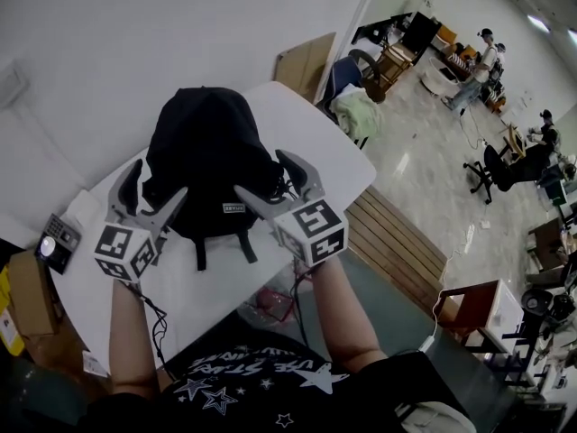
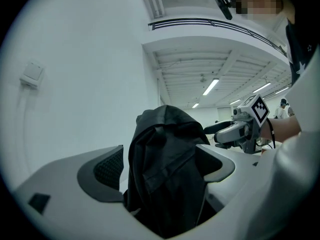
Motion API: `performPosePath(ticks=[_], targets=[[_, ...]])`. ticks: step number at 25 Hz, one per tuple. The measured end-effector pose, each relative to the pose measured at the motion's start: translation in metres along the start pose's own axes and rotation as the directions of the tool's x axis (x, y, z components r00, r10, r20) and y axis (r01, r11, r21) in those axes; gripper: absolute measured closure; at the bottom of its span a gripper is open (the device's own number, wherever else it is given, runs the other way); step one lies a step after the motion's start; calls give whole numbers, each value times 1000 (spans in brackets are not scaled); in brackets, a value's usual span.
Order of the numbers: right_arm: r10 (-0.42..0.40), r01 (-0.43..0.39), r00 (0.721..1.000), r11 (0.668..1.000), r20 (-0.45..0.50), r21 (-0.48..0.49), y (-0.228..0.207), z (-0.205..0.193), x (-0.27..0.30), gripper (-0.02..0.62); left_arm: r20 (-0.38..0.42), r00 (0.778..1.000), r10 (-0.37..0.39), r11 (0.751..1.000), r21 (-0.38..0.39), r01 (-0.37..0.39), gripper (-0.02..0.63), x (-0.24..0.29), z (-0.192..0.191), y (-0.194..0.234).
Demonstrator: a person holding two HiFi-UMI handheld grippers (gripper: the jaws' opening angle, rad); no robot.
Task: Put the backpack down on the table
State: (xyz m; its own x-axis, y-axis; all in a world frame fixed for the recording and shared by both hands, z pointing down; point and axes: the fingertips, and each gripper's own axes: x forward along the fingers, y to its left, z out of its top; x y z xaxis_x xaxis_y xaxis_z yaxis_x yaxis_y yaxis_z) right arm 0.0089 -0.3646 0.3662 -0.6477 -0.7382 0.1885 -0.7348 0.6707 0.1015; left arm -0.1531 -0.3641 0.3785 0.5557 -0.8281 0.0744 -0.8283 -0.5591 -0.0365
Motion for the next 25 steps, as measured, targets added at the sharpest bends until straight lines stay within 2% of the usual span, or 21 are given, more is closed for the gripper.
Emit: performPosePath(ticks=[3, 7, 8, 9, 11, 12, 14, 17, 20, 25], targets=[[24, -24, 1000, 1000, 8, -4, 12, 4, -13, 193, 15, 1000, 20, 1000, -6, -20, 173, -14, 2, -7], [63, -63, 998, 998, -2, -18, 31, 1, -27, 196, 11, 1000, -20, 1000, -19, 20, 177, -28, 1, -29], [68, -67, 998, 998, 2, -19, 34, 1, -32, 218, 7, 999, -31, 999, -17, 31, 235, -31, 1, -37], [72, -72, 997, 997, 6, -17, 38, 1, -37, 287, 1, 999, -39, 999, -13, 39, 307, -34, 0, -45], [83, -83, 997, 996, 8, -14, 45, 0, -47, 310, -13, 999, -50, 999, -3, 50, 331, -40, -3, -60], [86, -86, 996, 996, 6, -16, 49, 0, -52, 341, -20, 998, -54, 999, -2, 54, 351, -44, -4, -68], [92, -92, 996, 995, -2, -28, 56, -1, -61, 410, -31, 998, -59, 998, -6, 59, 462, -51, -7, -81], [101, -101, 995, 994, -5, -39, 66, -2, -75, 454, -42, 997, -69, 998, -14, 69, 543, -61, -9, -98], [105, -105, 994, 994, 6, -41, 73, -1, -89, 531, -42, 997, -67, 997, -25, 66, 597, -72, -7, -114], [117, -117, 993, 992, 4, -39, 84, -10, -114, 594, -48, 996, -70, 997, -42, 68, 598, -89, -9, -143]])
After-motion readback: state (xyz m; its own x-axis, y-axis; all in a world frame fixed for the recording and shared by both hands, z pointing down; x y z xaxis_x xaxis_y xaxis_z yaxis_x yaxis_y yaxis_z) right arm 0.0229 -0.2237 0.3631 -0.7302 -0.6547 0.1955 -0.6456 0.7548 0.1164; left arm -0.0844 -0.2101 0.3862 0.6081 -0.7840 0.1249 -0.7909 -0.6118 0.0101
